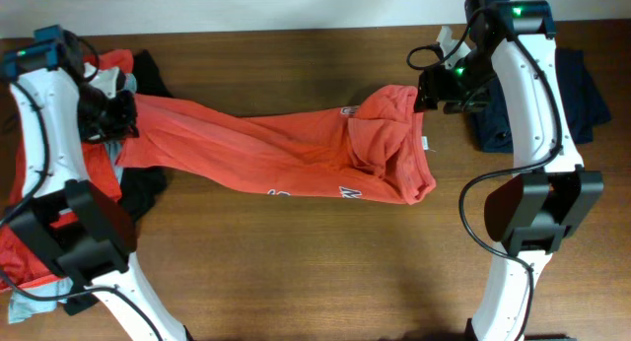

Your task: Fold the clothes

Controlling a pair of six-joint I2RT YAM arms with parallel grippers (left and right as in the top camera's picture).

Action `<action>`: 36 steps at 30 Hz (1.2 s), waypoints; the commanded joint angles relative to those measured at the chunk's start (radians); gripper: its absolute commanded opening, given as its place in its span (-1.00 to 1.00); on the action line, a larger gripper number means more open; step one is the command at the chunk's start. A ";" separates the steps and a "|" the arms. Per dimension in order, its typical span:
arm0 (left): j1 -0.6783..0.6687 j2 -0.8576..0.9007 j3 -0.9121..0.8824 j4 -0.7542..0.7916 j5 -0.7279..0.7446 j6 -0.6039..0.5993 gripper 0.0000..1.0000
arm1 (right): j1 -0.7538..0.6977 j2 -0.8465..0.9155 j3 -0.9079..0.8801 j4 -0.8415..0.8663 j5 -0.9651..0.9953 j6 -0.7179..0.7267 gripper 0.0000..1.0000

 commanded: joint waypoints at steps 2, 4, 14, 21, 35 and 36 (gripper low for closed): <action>-0.003 -0.041 0.013 0.027 0.122 0.027 -0.99 | -0.002 -0.028 0.016 -0.001 -0.017 -0.007 0.30; -0.029 -0.044 0.015 0.045 0.163 0.043 -0.99 | -0.002 -0.028 0.016 0.000 -0.017 -0.007 0.30; -0.252 -0.045 0.014 0.104 0.083 0.065 -0.99 | -0.002 -0.028 0.016 0.000 -0.016 -0.008 0.31; -0.378 -0.042 0.003 0.136 0.071 0.065 -0.99 | -0.002 -0.028 0.016 -0.006 -0.017 -0.007 0.31; -0.449 0.058 0.002 0.130 0.007 0.061 -0.99 | -0.002 -0.028 0.016 -0.015 -0.016 -0.011 0.32; -0.452 0.061 0.002 0.129 0.008 0.061 -0.99 | -0.002 -0.028 0.016 -0.015 -0.016 -0.011 0.32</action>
